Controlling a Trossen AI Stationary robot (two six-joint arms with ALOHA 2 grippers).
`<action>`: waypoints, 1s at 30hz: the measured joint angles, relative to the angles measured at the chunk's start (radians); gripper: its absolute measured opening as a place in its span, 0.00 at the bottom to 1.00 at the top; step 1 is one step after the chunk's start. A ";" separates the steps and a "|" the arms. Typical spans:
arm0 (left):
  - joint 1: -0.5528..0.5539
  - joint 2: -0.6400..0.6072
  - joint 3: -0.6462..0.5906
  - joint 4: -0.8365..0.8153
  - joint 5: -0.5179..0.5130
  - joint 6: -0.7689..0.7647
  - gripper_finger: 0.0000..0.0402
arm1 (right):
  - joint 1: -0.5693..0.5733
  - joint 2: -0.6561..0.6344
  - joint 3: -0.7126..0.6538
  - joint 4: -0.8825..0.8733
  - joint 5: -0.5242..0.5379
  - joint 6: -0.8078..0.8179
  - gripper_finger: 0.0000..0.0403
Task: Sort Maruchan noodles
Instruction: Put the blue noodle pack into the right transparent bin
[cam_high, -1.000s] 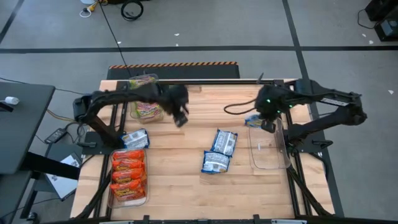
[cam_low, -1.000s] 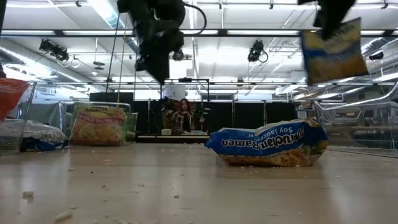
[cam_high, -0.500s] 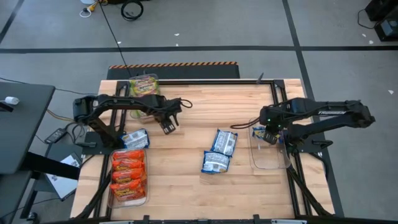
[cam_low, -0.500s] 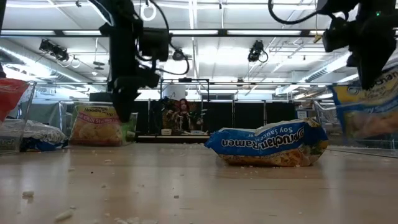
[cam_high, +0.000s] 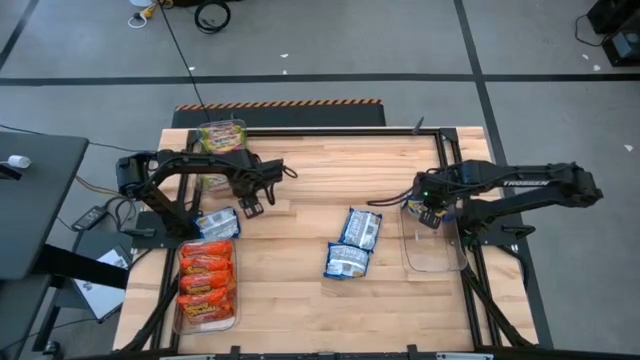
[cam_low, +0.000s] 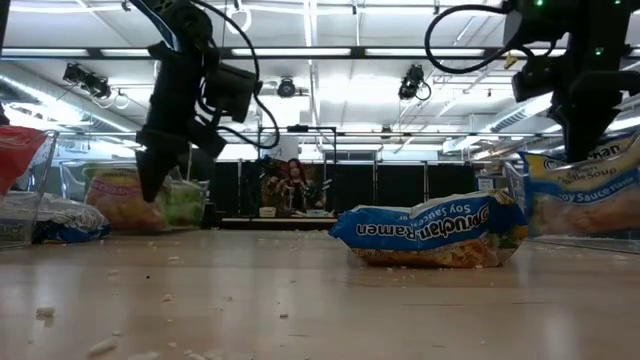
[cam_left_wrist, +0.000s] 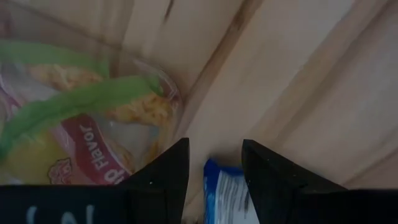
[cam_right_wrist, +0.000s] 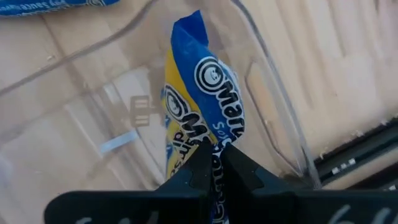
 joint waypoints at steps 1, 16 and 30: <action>0.000 -0.002 0.000 -0.015 0.003 0.001 0.38 | -0.006 0.004 0.000 0.008 -0.010 -0.014 0.07; -0.001 -0.035 0.022 -0.130 0.108 -0.100 0.38 | -0.077 0.132 0.032 0.007 -0.055 -0.135 0.07; -0.101 -0.066 0.253 -0.121 0.150 -0.183 0.38 | -0.092 0.192 0.063 0.003 0.040 -0.148 0.09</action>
